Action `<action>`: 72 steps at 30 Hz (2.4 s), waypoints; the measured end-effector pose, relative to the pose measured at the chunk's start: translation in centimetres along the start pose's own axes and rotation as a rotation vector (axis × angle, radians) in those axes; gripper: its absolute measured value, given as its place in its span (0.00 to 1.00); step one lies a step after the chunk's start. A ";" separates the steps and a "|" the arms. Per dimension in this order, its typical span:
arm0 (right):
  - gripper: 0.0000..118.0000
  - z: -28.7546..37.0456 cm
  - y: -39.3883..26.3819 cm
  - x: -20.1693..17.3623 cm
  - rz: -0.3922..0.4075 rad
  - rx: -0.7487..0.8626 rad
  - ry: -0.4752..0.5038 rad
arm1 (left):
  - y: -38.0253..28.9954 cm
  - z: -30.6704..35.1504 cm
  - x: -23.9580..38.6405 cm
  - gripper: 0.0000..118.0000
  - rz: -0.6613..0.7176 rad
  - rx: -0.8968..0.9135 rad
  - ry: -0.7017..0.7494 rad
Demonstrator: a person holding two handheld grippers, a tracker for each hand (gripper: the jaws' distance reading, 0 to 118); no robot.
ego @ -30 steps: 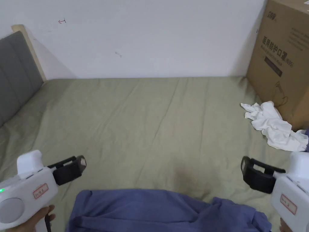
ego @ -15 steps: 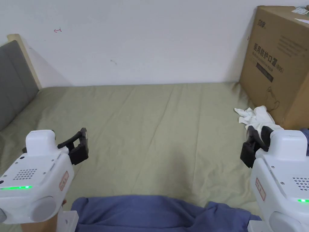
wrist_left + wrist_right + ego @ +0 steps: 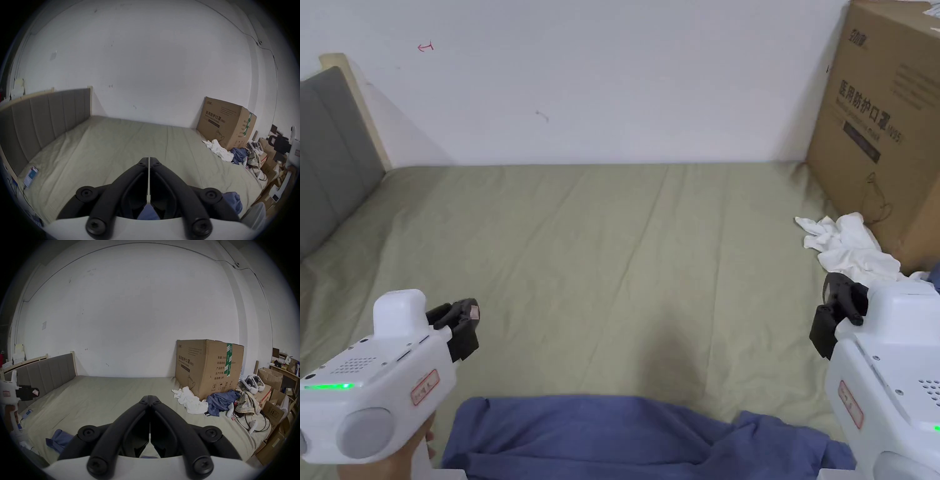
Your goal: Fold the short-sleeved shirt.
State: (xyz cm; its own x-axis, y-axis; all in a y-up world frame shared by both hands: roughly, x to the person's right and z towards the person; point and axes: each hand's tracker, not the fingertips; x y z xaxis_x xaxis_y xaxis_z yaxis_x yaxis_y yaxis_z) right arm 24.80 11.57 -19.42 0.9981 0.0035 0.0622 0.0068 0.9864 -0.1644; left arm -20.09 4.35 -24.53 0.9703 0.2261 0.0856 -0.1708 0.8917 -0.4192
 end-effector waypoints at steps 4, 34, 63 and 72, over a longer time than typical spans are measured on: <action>0.02 -0.6 -0.6 0.0 -0.001 -0.019 0.001 | -1.5 -1.7 -4.5 0.04 0.137 -0.166 -0.071; 0.02 -5.0 -5.6 -4.0 0.044 -0.217 0.014 | -13.1 -9.7 -14.8 0.69 0.410 -0.688 -0.176; 0.02 -3.1 -3.6 0.0 -0.015 -0.144 0.004 | -4.5 0.9 -15.4 0.11 0.212 -0.499 0.150; 0.02 -2.0 -3.8 1.4 -0.026 -0.141 0.022 | -2.5 0.1 -5.4 0.11 0.204 -0.534 0.024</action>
State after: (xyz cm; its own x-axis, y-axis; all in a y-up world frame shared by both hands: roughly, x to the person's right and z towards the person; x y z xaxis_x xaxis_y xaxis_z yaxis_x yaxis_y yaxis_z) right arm 26.28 7.49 -20.66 0.9985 -0.0267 0.0469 0.0396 0.9532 -0.2998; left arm -24.89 0.95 -23.82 0.9315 0.3584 -0.0629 -0.2510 0.5076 -0.8242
